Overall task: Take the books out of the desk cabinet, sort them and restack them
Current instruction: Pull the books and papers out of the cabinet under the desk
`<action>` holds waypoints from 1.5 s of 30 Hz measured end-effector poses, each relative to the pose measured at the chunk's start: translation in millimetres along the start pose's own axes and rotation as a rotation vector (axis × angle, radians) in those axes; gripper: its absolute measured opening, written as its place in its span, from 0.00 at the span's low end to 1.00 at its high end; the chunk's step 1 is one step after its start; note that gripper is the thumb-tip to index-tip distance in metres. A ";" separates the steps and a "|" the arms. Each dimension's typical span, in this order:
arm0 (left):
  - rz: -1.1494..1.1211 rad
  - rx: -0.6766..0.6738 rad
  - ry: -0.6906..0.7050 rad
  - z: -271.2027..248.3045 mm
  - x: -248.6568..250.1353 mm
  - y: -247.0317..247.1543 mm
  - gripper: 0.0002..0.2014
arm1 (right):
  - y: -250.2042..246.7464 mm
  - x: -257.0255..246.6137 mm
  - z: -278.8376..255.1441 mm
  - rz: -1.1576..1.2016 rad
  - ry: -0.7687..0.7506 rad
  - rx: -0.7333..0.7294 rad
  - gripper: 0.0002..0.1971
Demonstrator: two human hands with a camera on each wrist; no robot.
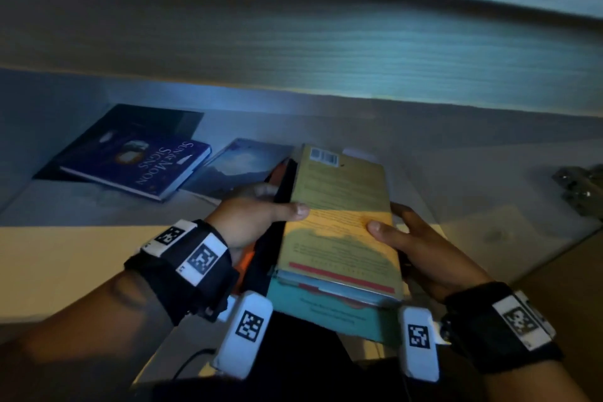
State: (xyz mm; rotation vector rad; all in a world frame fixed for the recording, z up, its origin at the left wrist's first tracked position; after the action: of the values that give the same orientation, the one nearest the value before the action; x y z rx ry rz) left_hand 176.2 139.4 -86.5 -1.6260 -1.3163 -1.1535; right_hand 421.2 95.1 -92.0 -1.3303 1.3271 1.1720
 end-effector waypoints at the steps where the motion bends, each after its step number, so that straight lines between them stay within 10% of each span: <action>1: -0.057 -0.009 0.009 -1.9 3.8 5.4 0.20 | -7.6 -4.2 -1.8 0.008 -0.008 0.027 0.20; 5: -0.207 -0.029 0.053 -3.5 19.0 17.2 0.22 | -21.7 -26.4 1.8 0.159 -0.124 0.103 0.37; 14: -0.081 0.048 0.116 -13.9 -0.8 -12.2 0.15 | 20.2 -11.2 -1.7 0.088 -0.138 -0.025 0.22; 22: -0.146 0.116 0.184 -20.8 -9.5 -43.6 0.26 | 39.1 -23.3 -0.1 -0.041 -0.308 -0.007 0.41; 32: -0.133 0.149 0.443 -31.7 53.5 -51.9 0.42 | 43.6 -81.2 22.5 0.134 -0.392 -0.111 0.32; 45: -0.064 0.247 0.294 -36.6 28.9 -70.8 0.45 | 79.3 -51.5 18.5 0.129 -0.206 -0.068 0.10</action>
State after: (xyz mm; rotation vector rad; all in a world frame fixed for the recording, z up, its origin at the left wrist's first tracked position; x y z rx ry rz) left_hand 102.0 129.2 -46.8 -1.1961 -1.2685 -1.1658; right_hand 342.6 119.3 -41.8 -1.1498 1.2475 1.4137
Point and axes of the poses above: each hand's wrist, its own z-axis towards the middle knuckle, its own y-axis out of the palm, x = y × z, the point moved 7 cm from there along z, towards the middle knuckle, and after that the axes turned 5 degrees about -y, right-handed, at the moved point
